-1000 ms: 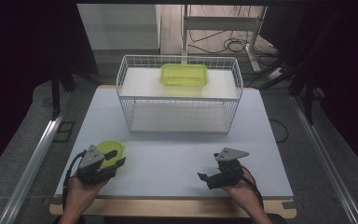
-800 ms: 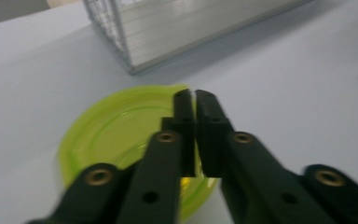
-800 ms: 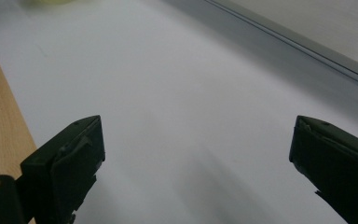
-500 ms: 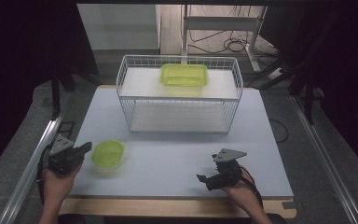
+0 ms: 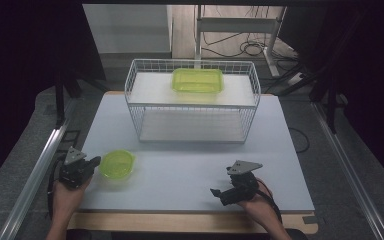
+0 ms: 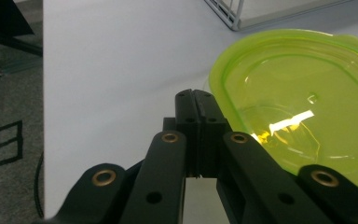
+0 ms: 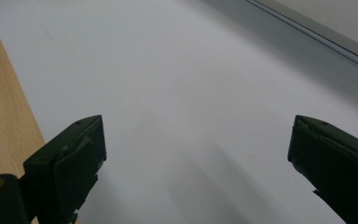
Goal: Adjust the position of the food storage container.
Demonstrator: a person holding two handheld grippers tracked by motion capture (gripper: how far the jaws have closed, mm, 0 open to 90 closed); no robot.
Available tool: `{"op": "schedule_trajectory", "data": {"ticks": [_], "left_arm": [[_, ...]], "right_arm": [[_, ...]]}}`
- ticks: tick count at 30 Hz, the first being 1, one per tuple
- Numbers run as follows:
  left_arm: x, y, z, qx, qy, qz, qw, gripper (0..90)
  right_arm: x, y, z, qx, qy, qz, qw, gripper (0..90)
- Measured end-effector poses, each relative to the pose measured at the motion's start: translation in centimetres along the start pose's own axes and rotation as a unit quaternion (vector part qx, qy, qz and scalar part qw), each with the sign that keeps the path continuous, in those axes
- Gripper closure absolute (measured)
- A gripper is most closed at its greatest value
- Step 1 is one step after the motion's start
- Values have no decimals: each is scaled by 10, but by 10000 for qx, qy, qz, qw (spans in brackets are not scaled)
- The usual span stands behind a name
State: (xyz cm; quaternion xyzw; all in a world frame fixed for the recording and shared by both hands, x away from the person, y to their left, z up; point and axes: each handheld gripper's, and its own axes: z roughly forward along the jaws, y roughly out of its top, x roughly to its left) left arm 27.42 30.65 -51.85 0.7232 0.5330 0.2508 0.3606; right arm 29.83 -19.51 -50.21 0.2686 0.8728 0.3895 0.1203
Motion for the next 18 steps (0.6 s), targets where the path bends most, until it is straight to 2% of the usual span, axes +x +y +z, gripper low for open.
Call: {"op": "schedule_trajectory", "data": {"ticks": [10, 18], "left_arm": [[-13, 3, 5, 36, -111, -17, 9999, 897], [-33, 8, 9, 67, -192, 151, 9997, 897]], "right_arm": [[1, 0, 3, 96, 16, -23, 9999, 47], [2, 0, 4, 112, 34, -29, 9999, 49]]}}
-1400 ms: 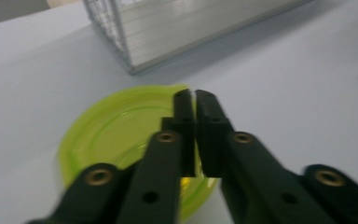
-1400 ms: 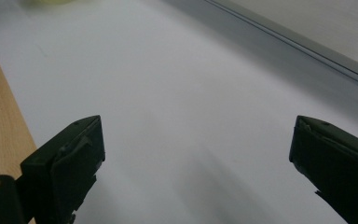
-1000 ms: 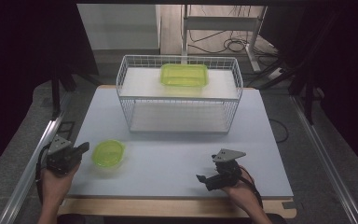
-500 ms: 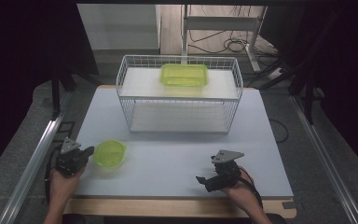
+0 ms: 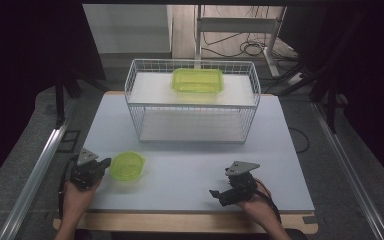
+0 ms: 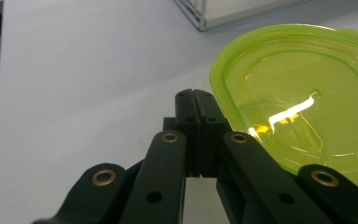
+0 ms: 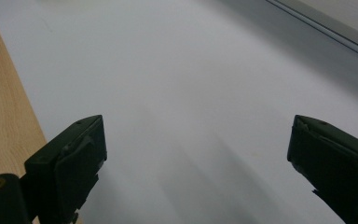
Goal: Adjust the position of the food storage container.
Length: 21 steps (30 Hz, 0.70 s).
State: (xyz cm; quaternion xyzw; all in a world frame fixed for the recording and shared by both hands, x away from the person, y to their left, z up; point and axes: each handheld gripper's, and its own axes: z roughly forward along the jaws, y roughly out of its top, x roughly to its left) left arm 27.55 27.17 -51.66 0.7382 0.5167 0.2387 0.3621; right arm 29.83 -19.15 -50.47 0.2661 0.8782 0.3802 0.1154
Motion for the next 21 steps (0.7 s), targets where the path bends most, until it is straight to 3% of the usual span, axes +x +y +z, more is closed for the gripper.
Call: {"op": "schedule_trajectory", "data": {"ticks": [6, 10, 16, 21], "left_arm": [[-23, 5, 4, 10, -284, 231, 9993, 897], [-31, 6, 5, 14, -410, 377, 9984, 897], [-21, 4, 1, -6, -397, 309, 9987, 888], [-16, -2, 7, 233, -647, 404, 9968, 896]], "right_arm": [[0, 0, 1, 23, 2, -1, 10000, 49], [0, -1, 1, 32, 0, 7, 10000, 49], [-2, -1, -1, 25, 0, 29, 10000, 56], [-3, -1, -2, 14, 7, 48, 10000, 58]]}}
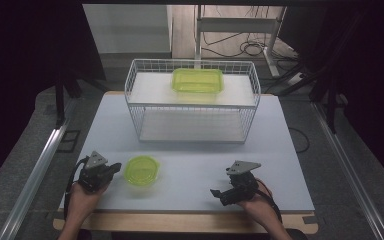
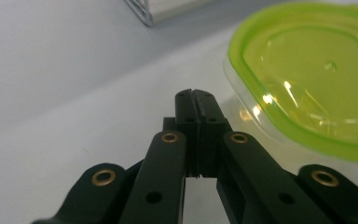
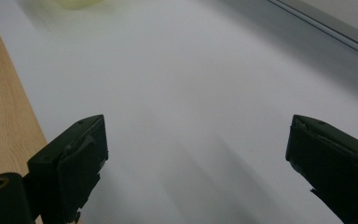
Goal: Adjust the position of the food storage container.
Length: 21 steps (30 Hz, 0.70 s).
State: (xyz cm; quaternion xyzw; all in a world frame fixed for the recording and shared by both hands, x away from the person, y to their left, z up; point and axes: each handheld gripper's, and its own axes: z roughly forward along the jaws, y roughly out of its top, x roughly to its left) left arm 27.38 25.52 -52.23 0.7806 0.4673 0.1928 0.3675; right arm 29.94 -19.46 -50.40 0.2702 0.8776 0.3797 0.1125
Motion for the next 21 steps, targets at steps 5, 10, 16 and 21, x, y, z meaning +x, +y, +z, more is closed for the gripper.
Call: {"op": "schedule_trajectory", "data": {"ticks": [5, 10, 16, 21], "left_arm": [[-11, 2, 14, 215, -250, 187, 9993, 896], [-15, 4, 20, 208, -392, 208, 9988, 896], [-24, 7, 29, 297, -511, 350, 9976, 896], [-33, 13, 34, 247, -648, 441, 9966, 896]], "right_arm": [[-1, 0, -1, -23, 0, 11, 10000, 58], [-1, 1, -2, -18, -13, 14, 10000, 59], [-2, 1, -2, -11, -12, 8, 10000, 60], [-3, 1, -1, -3, -8, 8, 10000, 60]]}}
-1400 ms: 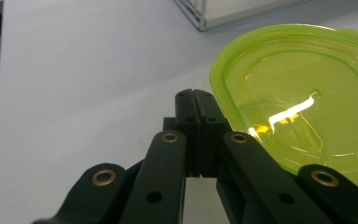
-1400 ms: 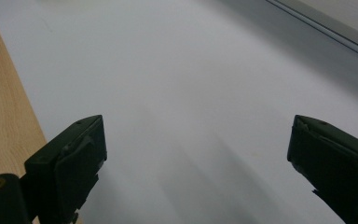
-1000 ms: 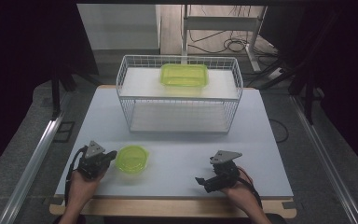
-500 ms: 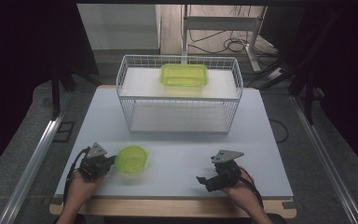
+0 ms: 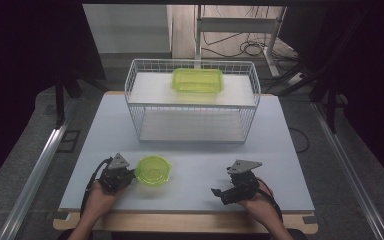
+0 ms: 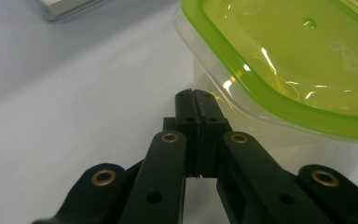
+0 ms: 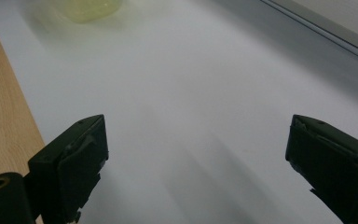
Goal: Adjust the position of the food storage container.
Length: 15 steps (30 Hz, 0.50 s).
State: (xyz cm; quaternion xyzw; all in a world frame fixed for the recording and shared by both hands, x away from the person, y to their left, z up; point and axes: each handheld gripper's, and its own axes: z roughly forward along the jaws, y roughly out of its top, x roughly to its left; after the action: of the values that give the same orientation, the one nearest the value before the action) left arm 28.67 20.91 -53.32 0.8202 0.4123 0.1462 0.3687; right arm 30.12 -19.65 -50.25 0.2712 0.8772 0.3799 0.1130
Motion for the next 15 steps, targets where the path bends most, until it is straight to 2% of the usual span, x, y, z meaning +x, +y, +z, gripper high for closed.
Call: {"op": "schedule_trajectory", "data": {"ticks": [4, 5, 9, 13, 14, 15], "left_arm": [[-9, 5, 9, 73, -124, 110, 9998, 896], [-14, 7, 12, 100, -188, 191, 9996, 896], [-21, 11, 16, 112, -302, 271, 9991, 895], [-36, 18, 24, 172, -471, 473, 9976, 894], [-36, 18, 24, 172, -471, 473, 9976, 894], [-42, 21, 27, 187, -529, 520, 9971, 894]], "right_arm": [[1, 0, 1, 19, 10, 1, 10000, 60], [1, 0, 1, 29, 10, -11, 10000, 60], [1, 0, 1, 41, 21, -18, 10000, 61], [1, 0, 1, 45, 31, -3, 10000, 61], [1, 0, 1, 45, 31, -3, 10000, 61], [1, 0, 1, 46, 35, 6, 10000, 61]]}}
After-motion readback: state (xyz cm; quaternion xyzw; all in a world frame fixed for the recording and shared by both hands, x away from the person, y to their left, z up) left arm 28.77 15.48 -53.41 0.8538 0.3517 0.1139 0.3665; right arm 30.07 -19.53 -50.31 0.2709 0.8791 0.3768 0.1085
